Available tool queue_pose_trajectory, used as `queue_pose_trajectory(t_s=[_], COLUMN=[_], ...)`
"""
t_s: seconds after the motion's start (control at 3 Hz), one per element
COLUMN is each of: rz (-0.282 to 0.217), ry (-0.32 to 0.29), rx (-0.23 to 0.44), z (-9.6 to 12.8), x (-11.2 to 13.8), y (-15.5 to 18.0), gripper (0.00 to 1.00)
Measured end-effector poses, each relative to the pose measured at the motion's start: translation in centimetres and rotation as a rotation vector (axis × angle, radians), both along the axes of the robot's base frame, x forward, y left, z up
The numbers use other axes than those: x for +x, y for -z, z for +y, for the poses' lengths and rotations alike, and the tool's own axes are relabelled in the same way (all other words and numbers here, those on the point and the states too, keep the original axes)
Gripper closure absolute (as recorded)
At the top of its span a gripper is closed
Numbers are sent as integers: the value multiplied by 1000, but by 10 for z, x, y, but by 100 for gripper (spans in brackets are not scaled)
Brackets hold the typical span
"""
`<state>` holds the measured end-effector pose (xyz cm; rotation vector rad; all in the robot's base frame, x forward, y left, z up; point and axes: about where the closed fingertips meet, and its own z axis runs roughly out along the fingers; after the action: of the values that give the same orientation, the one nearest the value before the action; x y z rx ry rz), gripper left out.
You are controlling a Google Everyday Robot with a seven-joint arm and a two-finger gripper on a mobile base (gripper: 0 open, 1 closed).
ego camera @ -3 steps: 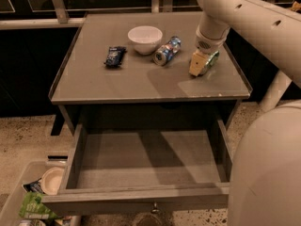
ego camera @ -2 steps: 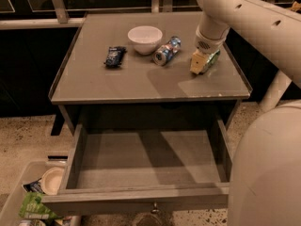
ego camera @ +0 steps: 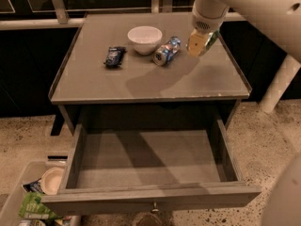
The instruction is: Place green can into top drawer
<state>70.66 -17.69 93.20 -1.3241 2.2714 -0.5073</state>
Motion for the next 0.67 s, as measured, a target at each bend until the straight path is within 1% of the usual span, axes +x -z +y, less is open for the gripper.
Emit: queue_pose_trajectory(t_s=[0.33,0.67], rz=[-82,-75], ry=[-30,-55], rx=[-73,-84], z=[1,-2], x=[-30,-62], y=[-49,-53], gripper=[100,100])
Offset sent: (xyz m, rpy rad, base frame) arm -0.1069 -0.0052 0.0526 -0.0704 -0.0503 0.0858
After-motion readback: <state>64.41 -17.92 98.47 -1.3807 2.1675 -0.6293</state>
